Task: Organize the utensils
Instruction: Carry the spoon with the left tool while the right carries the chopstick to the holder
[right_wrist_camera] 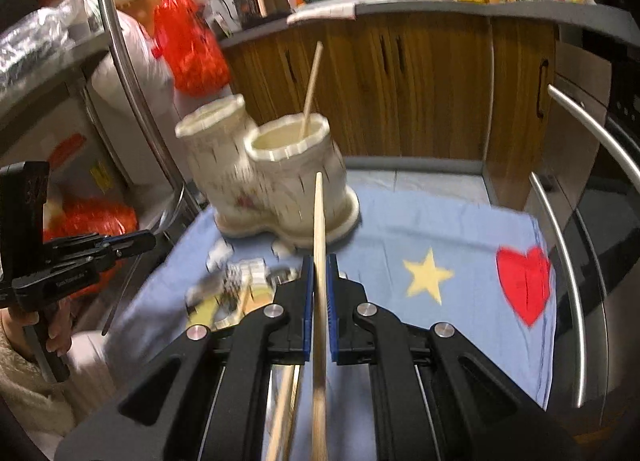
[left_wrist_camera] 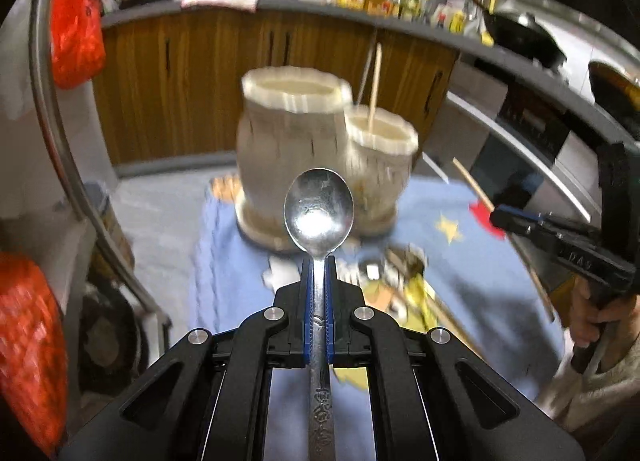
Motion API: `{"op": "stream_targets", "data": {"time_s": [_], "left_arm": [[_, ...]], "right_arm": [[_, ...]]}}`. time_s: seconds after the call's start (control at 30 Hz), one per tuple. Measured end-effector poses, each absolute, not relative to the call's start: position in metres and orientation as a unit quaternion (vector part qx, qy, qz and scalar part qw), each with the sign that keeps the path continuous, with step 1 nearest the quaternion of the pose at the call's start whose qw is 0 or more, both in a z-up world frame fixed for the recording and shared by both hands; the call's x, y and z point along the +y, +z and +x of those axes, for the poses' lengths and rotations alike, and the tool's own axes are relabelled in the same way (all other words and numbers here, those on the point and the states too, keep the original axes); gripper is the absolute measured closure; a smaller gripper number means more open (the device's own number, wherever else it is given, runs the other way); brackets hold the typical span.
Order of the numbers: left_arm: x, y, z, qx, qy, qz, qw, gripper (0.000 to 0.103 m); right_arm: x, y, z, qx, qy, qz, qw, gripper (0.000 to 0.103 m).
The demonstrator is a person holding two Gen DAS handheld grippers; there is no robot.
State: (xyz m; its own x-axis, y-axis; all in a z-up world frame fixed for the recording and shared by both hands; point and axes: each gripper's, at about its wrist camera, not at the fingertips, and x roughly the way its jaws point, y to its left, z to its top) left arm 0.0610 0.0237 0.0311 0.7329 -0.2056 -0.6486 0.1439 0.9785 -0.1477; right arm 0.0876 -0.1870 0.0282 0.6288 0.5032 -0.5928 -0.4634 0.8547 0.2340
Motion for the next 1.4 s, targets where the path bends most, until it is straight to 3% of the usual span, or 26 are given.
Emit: {"op": "stream_targets", "data": {"time_s": [0.27, 0.53, 0.93, 1.4], "left_arm": [[0.034, 0.098, 0.094, 0.266, -0.092, -0.047, 0.958, 0.097], [0.041, 0.129, 0.139, 0.207, -0.087, -0.057, 0.973, 0.097], [0.035, 0.124, 0.191, 0.152, -0.071, -0.075, 0.983, 0.097], [0.036, 0.089, 0.202, 0.165, -0.053, -0.055, 0.983, 0.097]], "right_arm": [[-0.179, 0.076, 0.119, 0.274, 0.281, 0.059, 0.918, 0.097], [-0.172, 0.101, 0.164, 0.247, 0.306, 0.141, 0.909, 0.097], [-0.154, 0.095, 0.211, 0.143, 0.255, 0.212, 0.933, 0.097], [-0.14, 0.056, 0.229, 0.157, 0.22, 0.194, 0.943, 0.097]]}}
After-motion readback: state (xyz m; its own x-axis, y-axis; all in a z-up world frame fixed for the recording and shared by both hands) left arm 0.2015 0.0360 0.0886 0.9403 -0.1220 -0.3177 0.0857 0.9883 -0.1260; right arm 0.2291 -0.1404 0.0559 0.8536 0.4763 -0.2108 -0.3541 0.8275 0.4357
